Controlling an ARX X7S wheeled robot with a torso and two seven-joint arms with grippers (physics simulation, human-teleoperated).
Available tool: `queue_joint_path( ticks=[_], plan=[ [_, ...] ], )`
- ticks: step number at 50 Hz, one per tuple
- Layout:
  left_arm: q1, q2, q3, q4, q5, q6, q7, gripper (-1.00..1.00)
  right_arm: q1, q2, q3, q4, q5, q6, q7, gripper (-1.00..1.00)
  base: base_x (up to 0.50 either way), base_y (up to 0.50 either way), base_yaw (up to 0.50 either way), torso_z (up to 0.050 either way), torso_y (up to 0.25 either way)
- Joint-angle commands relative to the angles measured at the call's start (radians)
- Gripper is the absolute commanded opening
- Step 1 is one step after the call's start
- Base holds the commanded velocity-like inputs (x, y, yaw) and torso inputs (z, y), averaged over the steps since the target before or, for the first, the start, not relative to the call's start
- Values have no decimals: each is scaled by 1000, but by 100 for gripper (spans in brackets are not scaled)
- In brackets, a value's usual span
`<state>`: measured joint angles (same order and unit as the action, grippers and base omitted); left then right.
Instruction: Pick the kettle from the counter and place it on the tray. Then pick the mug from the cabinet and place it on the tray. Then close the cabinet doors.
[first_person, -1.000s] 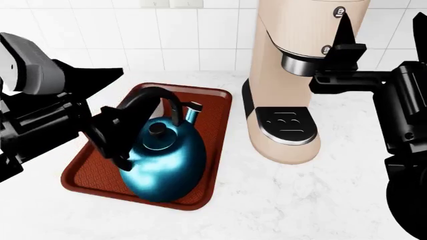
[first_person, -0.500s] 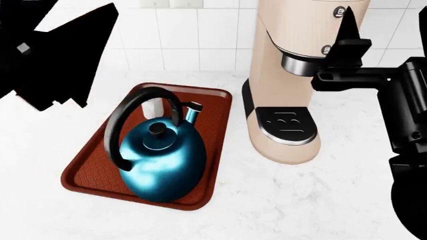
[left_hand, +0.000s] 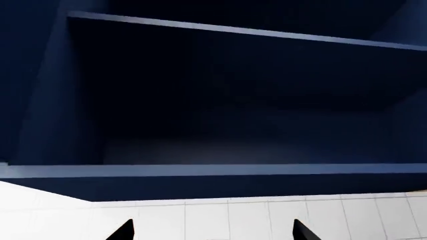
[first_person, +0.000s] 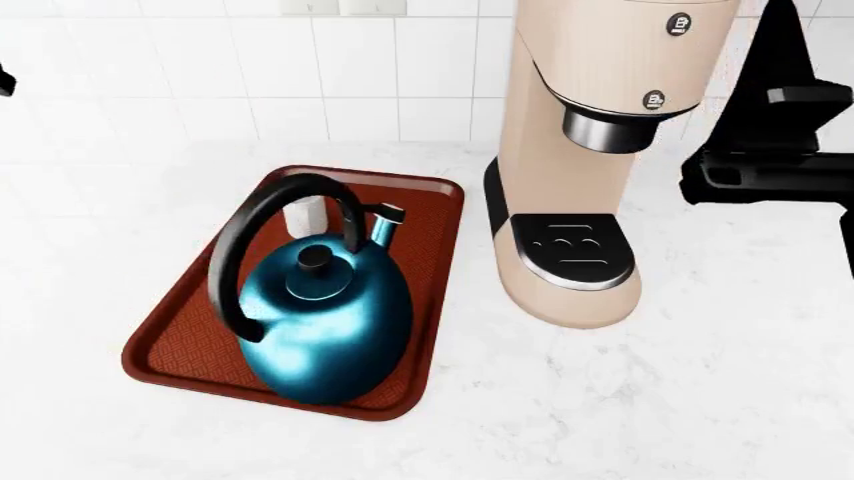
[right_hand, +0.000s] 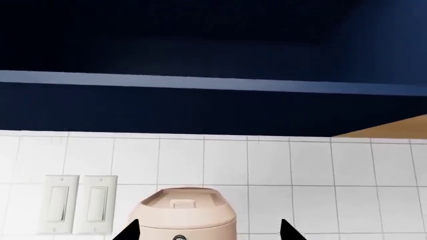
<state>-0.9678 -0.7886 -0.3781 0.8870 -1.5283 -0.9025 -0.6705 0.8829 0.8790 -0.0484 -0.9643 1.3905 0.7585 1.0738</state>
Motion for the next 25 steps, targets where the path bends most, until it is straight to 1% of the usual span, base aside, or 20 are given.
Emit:
queue_joint_path(
  ticks=[1,8,14,19,20,25],
  plan=[
    [60,-39,-98,125,-51,28,-191,100,-8,74,65,-78,92,-40,63,100,0,0,0,0,0],
    [37,-83,-128,146,-82,43,-241,100,25,147,21,-82,114,-117,91,100,0,0,0,0,0],
    [45,-83,-149,143,-70,44,-240,100,24,198,-27,-82,95,-190,98,100,0,0,0,0,0],
    [33,-85,-141,140,-61,43,-242,100,63,242,-109,-82,65,-234,118,100,0,0,0,0,0],
    [36,-84,-142,139,-59,43,-240,100,70,251,-125,-82,60,-243,125,100,0,133,0,0,0],
    [63,-73,-157,137,-43,38,-220,100,111,296,-219,-82,34,-305,140,100,-1,489,0,0,0]
  ],
)
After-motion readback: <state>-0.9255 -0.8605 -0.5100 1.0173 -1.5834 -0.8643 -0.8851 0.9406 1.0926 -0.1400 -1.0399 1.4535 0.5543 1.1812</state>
